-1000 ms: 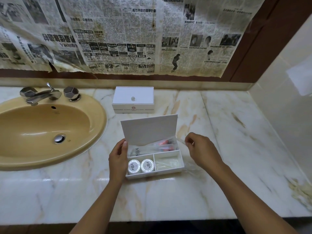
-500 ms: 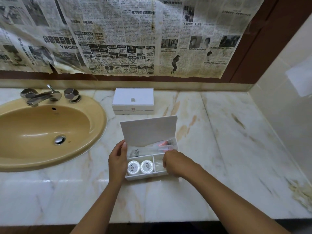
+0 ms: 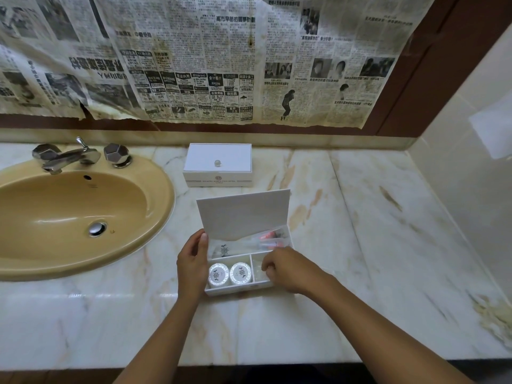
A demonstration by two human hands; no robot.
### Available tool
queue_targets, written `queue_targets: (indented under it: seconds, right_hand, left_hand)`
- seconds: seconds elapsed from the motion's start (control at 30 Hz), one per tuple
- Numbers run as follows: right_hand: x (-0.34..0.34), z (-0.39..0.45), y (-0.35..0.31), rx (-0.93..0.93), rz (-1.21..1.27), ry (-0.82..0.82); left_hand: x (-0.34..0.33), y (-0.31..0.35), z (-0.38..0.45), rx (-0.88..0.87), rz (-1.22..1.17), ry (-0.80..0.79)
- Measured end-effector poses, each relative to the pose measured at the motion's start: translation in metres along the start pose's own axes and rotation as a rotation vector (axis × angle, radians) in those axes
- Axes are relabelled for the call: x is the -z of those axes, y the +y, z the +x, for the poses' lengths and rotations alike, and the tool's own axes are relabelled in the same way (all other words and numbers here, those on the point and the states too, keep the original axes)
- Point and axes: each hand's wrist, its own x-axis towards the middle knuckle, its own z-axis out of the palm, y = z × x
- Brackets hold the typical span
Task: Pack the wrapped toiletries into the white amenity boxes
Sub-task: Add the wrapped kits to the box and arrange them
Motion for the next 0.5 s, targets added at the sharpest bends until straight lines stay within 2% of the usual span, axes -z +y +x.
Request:
queue_targets:
  seconds: [0.13,0.23,0.3,0.4,0.5]
  right_hand:
    - [0.02,-0.011,0.006,0.036,0.122,0.311]
    - [0.029,-0.015,0.024,-0.045,0.163,0.486]
    - [0.027,-0.017,0.04,-0.156,0.104,0.451]
    - [0.018,-0.02,0.06,-0.286,-0.018,0.233]
    - [0.005,-0.023,0.069,-0.333,-0.089,0.048]
  left_hand:
    - [0.0,0.001,0.0,0.006,-0.001,0.002]
    - [0.0,0.001,0.0,-0.004,0.015,0.006]
    - [0.0,0.001,0.001,-0.007,0.023,0.012]
    - [0.0,0.001,0.0,-0.013,0.03,0.012]
    - [0.0,0.004,-0.001,-0.008,0.027,0.012]
